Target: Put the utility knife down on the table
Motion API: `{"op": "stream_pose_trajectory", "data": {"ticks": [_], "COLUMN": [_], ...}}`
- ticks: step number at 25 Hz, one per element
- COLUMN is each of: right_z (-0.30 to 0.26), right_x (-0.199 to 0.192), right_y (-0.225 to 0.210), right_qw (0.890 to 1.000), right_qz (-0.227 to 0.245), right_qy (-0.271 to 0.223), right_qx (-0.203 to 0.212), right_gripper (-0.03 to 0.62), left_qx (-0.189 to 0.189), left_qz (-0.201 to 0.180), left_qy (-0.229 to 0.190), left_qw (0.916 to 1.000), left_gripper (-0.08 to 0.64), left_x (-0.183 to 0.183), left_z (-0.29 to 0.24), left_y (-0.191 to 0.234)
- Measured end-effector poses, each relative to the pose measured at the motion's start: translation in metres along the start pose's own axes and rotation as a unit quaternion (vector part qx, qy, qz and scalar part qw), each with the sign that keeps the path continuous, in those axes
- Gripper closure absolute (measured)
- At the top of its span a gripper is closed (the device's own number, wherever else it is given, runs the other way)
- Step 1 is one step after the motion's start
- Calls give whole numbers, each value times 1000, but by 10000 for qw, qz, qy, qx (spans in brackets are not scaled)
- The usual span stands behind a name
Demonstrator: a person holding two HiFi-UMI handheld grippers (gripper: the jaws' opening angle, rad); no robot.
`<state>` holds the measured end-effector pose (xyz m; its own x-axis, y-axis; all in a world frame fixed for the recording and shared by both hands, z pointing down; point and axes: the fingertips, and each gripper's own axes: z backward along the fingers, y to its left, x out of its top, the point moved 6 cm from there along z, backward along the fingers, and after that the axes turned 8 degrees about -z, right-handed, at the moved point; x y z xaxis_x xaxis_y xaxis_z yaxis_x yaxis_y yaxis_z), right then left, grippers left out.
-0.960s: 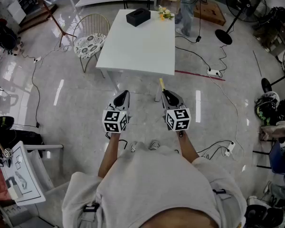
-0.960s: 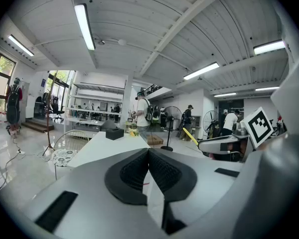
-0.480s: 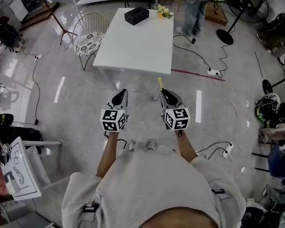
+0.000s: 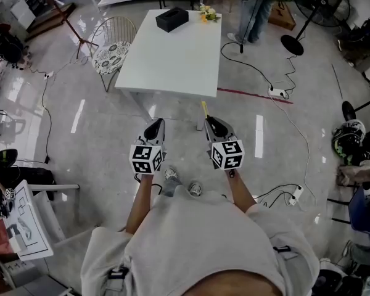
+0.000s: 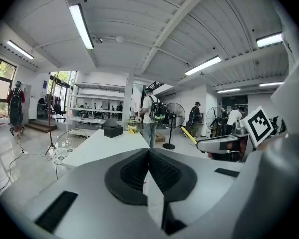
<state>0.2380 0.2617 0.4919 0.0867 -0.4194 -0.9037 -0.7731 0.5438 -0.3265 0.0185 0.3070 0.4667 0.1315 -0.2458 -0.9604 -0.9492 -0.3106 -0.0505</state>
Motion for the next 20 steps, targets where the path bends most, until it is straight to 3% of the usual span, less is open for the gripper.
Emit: {"op": "stream_pose_trajectory", "data": {"ticks": [10,20], "right_z": [-53,-147], "right_x": [15,68], "right_y": [-19,-14], "right_qw": [9998,9987], "right_qz": [17,162], "right_qy": [-9,-179], "right_qx": [-205,-445], "right_gripper": [509,509], "left_qx": [-195,-409], "left_qz": [75,30], "left_qy": [-98,-404], "left_qw": [9997,9983], "left_gripper": [540,540], "left_x": [0,39], "left_z": [-59,-125], "left_y": [38,127]}}
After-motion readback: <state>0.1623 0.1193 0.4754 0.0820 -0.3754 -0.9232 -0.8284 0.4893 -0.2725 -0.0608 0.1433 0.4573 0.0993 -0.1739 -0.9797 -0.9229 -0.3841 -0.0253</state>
